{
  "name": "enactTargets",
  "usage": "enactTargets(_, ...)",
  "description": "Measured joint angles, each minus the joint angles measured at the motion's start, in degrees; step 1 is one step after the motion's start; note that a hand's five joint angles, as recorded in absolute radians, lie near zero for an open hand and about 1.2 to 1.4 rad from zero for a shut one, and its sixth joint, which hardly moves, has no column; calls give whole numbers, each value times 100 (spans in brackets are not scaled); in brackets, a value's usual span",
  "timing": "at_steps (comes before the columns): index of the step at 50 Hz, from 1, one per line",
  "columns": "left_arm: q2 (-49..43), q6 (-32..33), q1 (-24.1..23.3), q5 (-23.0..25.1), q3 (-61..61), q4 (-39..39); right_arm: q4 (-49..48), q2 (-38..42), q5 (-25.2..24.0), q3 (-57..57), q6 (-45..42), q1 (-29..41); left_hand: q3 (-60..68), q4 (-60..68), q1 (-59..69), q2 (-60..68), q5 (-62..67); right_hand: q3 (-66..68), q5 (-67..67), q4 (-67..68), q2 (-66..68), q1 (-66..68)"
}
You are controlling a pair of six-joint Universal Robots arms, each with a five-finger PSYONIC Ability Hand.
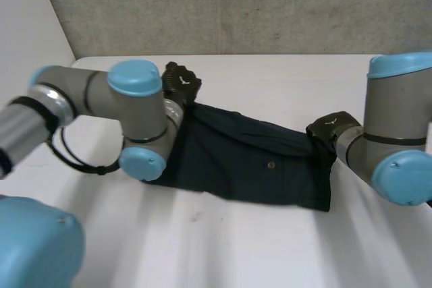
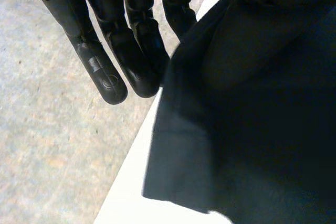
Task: Fold the shorts.
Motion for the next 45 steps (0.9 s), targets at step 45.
enactTargets(45, 2264, -1619, 220, 465, -3053, 1516, -1575, -1675, -603, 2338, 1207, -467, -5612, -5714, -5473, -5728, -5268, -5497, -5287, -5472, -5454, -4070)
